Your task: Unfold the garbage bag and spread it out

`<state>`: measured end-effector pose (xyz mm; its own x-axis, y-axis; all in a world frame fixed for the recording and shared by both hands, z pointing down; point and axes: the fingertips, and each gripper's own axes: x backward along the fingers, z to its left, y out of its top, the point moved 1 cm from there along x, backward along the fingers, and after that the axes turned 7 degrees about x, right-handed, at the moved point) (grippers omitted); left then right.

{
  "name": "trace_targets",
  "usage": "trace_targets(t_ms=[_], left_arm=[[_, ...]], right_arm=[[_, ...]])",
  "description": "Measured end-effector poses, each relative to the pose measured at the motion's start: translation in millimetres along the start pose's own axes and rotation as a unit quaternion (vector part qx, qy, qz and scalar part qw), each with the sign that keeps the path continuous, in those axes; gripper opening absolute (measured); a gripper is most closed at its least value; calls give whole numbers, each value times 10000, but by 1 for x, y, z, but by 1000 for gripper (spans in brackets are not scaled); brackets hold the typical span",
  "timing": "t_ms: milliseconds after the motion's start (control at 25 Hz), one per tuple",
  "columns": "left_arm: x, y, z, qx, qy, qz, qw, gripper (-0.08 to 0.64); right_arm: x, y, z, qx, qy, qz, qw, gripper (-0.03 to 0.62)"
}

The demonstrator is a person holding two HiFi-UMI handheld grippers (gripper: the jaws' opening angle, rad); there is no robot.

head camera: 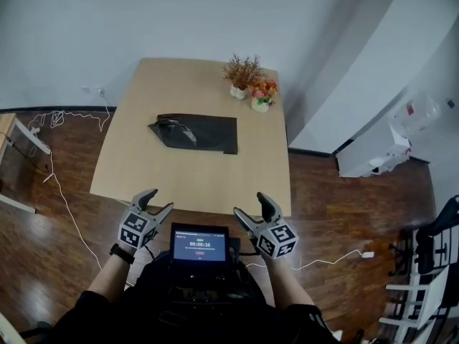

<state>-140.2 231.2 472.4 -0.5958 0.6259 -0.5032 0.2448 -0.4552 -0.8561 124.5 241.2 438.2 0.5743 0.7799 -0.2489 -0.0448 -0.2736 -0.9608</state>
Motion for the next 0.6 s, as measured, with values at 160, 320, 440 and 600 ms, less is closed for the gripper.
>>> trace_targets(t_ms=[160,320,440,600], left_arm=[[8,17,0,-136,-102,-157,9997,282],[15,19,2,-210,-168,-227,9994,282],[22,10,5,-157,-203,-199,9995,282],[27,6,7,-15,-274,-247,9993,282]], right_arm=[[3,1,7,-213,-159,62,9996,413],[-4,6,22,-364,-77,36,9993,413],[-6,9,36,-311,-23,34,9995,413],[-2,7,48,-283,61,106,9995,413]])
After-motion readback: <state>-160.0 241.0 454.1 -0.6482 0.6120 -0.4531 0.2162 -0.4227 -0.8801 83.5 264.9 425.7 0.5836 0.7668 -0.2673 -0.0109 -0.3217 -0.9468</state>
